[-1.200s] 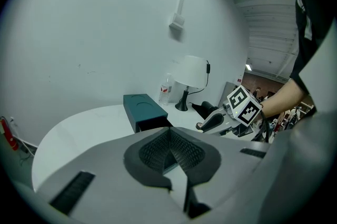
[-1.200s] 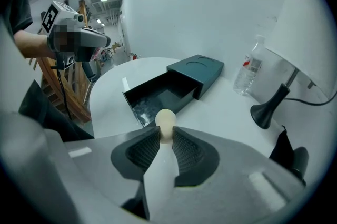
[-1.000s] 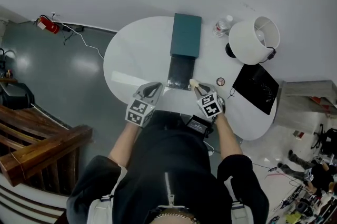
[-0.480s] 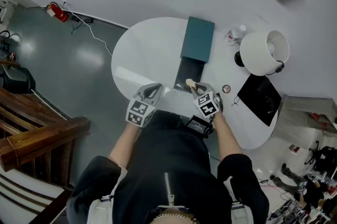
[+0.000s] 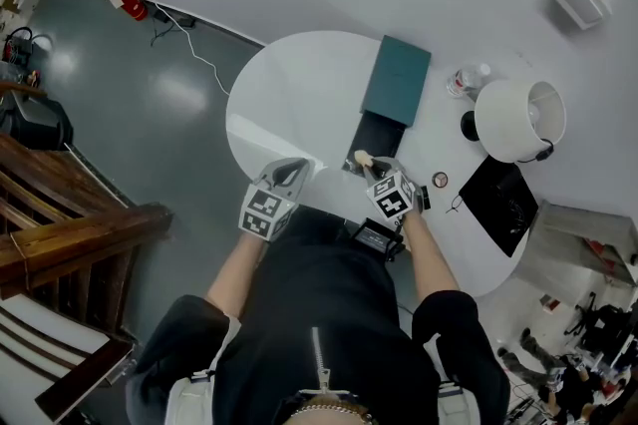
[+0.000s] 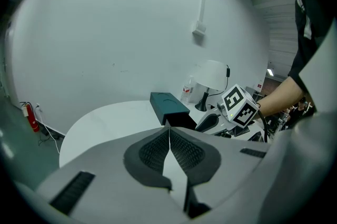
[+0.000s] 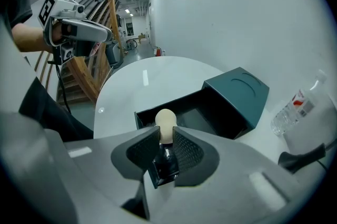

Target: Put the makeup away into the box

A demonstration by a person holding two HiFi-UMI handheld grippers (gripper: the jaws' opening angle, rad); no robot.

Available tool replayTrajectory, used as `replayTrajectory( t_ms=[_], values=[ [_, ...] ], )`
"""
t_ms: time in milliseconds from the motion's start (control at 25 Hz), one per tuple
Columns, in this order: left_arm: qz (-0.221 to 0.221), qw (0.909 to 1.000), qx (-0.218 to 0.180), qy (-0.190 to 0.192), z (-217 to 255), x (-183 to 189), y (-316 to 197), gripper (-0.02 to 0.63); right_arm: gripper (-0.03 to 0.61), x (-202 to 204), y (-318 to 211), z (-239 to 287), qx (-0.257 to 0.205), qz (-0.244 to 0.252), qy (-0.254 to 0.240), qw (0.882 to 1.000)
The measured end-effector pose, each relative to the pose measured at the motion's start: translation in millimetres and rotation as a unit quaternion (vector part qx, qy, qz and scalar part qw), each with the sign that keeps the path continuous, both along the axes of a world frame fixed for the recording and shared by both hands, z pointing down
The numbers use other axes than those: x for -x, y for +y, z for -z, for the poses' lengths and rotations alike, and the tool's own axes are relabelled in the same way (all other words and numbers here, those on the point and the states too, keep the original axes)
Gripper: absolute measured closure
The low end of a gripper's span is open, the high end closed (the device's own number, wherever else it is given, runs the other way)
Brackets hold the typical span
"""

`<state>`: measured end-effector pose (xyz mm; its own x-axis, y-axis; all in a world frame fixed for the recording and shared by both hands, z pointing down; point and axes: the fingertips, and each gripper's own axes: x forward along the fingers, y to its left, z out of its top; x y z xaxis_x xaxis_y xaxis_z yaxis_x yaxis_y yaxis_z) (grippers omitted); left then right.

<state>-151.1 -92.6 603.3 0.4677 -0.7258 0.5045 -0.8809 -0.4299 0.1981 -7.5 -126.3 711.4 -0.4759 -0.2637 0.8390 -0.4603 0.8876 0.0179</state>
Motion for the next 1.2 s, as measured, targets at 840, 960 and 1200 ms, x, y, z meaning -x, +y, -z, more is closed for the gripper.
replayTrajectory(
  t_ms=[840,960,1200],
  values=[
    [0.017,0.9997,0.017,-0.003,-11,15,14,0.600,0.462,11,11,-37,0.012,0.046,0.081,0.996],
    [0.015,0.9998,0.014,-0.001,-11,15,15,0.600,0.445,11,10,-35,0.004,0.039,0.075,0.996],
    [0.004,0.9999,0.012,0.000,-10,10,12,0.600,0.430,10,6,-23,-0.017,0.029,0.057,0.998]
  ],
)
